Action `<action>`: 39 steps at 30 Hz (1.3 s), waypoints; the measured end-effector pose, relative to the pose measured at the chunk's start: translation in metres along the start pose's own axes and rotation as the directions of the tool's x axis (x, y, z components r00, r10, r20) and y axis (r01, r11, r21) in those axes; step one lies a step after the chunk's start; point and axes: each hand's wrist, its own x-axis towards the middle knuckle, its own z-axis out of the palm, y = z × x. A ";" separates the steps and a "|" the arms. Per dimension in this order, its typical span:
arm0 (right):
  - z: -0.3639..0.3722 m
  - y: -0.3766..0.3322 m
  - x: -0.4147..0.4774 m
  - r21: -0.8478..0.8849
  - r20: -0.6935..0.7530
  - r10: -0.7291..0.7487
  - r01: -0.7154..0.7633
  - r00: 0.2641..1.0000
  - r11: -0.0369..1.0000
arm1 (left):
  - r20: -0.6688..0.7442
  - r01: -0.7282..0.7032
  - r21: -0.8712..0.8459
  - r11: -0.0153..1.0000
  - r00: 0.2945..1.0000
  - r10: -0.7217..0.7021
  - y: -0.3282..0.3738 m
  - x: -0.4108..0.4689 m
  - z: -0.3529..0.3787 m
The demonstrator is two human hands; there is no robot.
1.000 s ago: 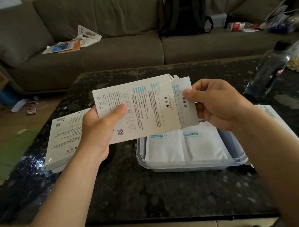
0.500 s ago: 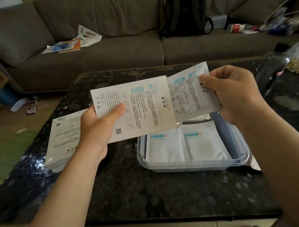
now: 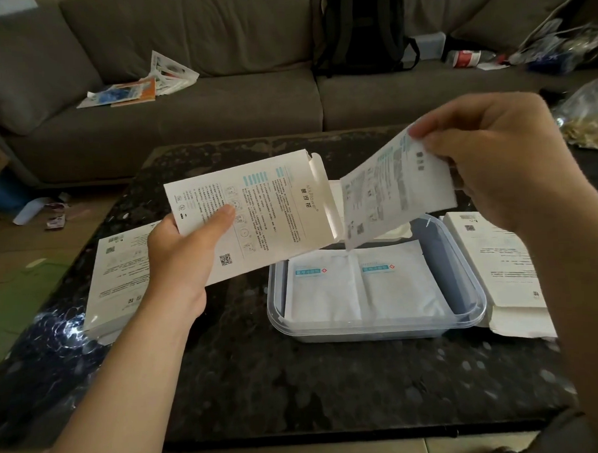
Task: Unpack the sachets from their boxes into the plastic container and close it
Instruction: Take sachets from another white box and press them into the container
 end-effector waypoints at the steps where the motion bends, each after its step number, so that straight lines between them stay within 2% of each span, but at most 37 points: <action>1: -0.002 -0.002 -0.001 0.022 0.067 0.045 -0.046 0.997 0.999 | -0.004 -0.002 0.001 1.000 1.000 0.002 0.000 0.000 0.000; 3: -0.006 -0.004 -0.004 0.014 0.213 0.098 -0.104 0.972 0.995 | -0.010 -0.006 0.004 1.000 1.000 0.006 -0.001 0.000 0.000; 4: -0.008 -0.004 -0.004 -0.046 0.288 0.085 -0.075 0.954 0.996 | -0.013 -0.007 0.005 1.000 1.000 0.007 -0.001 0.000 0.000; 7: -0.008 -0.004 -0.006 -0.274 0.413 -0.025 0.150 0.910 0.950 | -0.019 -0.007 -0.007 1.000 1.000 0.007 -0.002 0.000 0.000; 10: -0.003 0.001 -0.004 -0.417 0.420 -0.132 0.320 0.898 0.851 | -0.011 -0.006 -0.012 1.000 1.000 0.006 -0.002 0.001 0.000; 12: -0.001 0.004 -0.001 -0.452 0.417 -0.129 0.328 0.900 0.830 | -0.013 -0.003 -0.019 1.000 1.000 0.003 -0.003 0.001 0.001; 17: -0.001 0.026 0.006 -0.382 0.455 -0.005 0.201 0.890 0.902 | -0.014 -0.005 -0.031 0.999 1.000 0.004 -0.003 0.001 0.001; 22: 0.009 0.060 0.017 -0.424 0.408 0.092 0.099 0.908 0.900 | -0.009 0.001 -0.046 0.999 1.000 -0.001 -0.002 0.000 0.000; 26: 0.015 0.076 0.023 -0.592 0.373 0.163 0.099 0.913 0.800 | 0.001 0.006 -0.046 0.999 1.000 -0.006 -0.002 0.000 0.000; 30: 0.025 0.082 0.023 -0.716 0.295 0.132 0.127 0.946 0.687 | 0.002 0.006 -0.037 0.999 1.000 -0.006 -0.002 0.000 0.000; 35: 0.040 0.085 0.015 -0.853 0.232 0.064 0.171 0.971 0.493 | 0.010 0.004 -0.037 0.999 1.000 -0.004 -0.002 0.000 0.000; 39: 0.046 0.083 0.011 -0.871 0.172 0.054 0.126 0.984 0.476 | 0.014 0.008 -0.046 0.999 1.000 -0.008 -0.002 0.000 0.000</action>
